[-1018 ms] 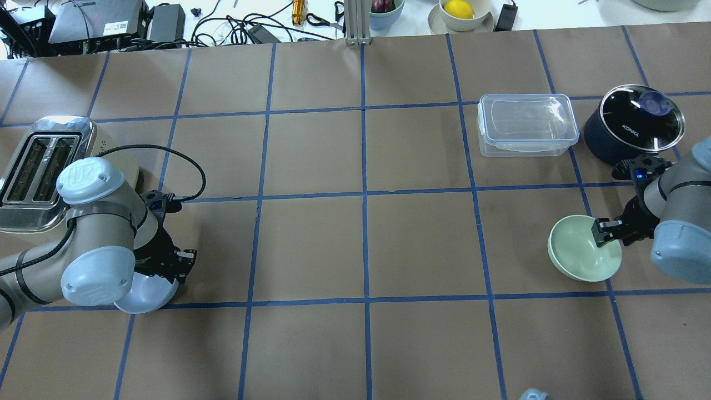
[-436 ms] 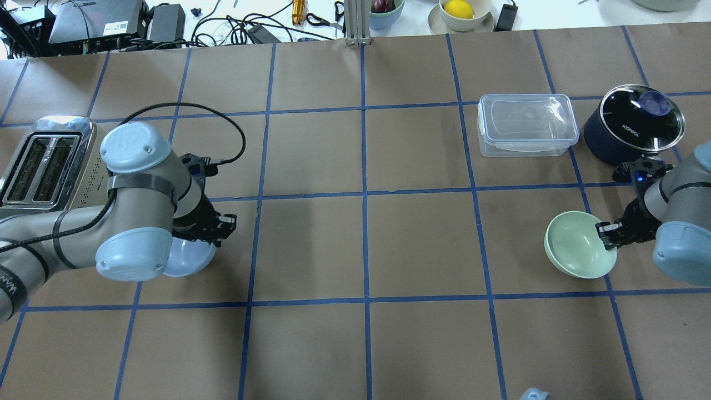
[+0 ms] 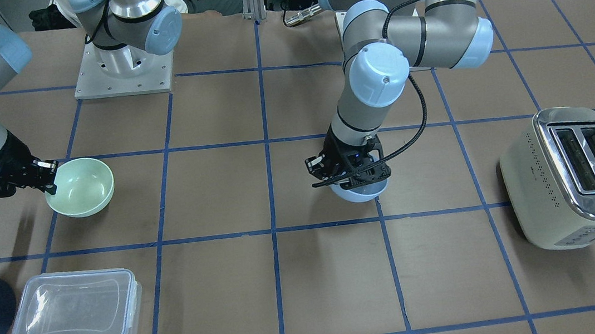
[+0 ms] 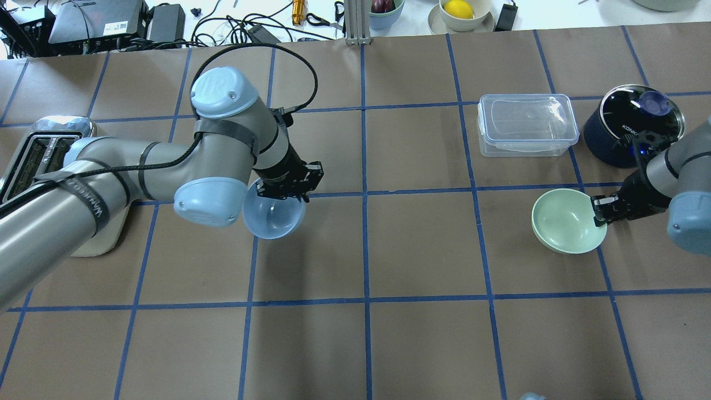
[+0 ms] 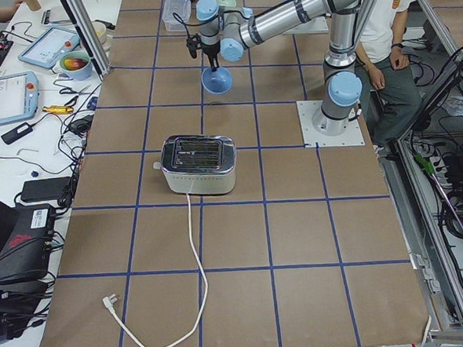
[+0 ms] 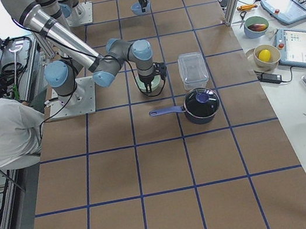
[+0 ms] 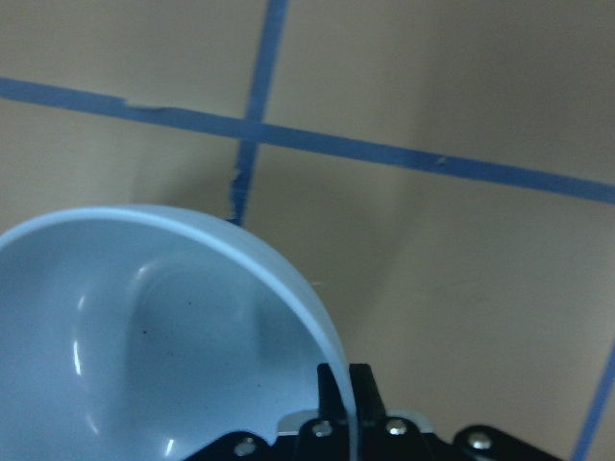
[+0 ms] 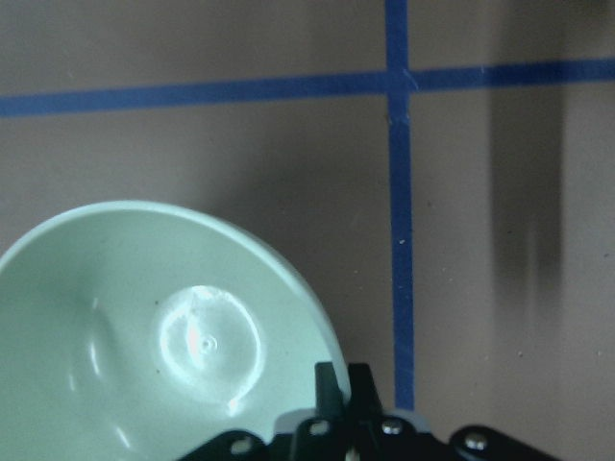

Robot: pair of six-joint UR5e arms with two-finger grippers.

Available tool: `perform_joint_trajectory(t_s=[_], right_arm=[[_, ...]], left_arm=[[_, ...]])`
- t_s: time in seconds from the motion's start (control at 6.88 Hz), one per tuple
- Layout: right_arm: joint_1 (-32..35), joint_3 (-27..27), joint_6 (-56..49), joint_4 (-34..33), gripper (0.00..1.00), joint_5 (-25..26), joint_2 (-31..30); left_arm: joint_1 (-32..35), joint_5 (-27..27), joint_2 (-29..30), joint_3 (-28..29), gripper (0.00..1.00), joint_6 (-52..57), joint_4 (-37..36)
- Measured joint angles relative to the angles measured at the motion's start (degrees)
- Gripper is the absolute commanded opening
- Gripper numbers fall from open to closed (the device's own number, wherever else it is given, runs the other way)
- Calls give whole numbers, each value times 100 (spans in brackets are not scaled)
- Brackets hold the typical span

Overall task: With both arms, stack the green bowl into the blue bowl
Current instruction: 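Carry blue bowl with left gripper while right gripper carries green bowl centerward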

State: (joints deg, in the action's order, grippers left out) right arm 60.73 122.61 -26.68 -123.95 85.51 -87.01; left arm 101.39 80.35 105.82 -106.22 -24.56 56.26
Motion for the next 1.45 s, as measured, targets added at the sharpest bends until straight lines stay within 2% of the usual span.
perform_joint_trajectory(t_s=[0.29, 0.58, 0.73, 0.87, 1.16, 1.45], right_arm=[[839, -776, 1026, 695, 0, -70, 168], [1651, -1189, 2088, 830, 0, -82, 354], [1951, -1292, 2501, 837, 0, -169, 402], [2179, -1394, 2850, 829, 0, -379, 438], [2344, -1630, 3132, 838, 0, -580, 571], [2411, -1775, 3247, 822, 0, -713, 650]], left_arm=[[620, 144, 765, 848, 0, -388, -93], [859, 255, 1225, 1173, 0, -582, -429], [940, 268, 1349, 1329, 53, -738, -511], [1016, 277, 1403, 1500, 100, -887, -541], [1046, 299, 1338, 1692, 100, -983, -534], [575, 273, 968, 1720, 100, -634, -244]])
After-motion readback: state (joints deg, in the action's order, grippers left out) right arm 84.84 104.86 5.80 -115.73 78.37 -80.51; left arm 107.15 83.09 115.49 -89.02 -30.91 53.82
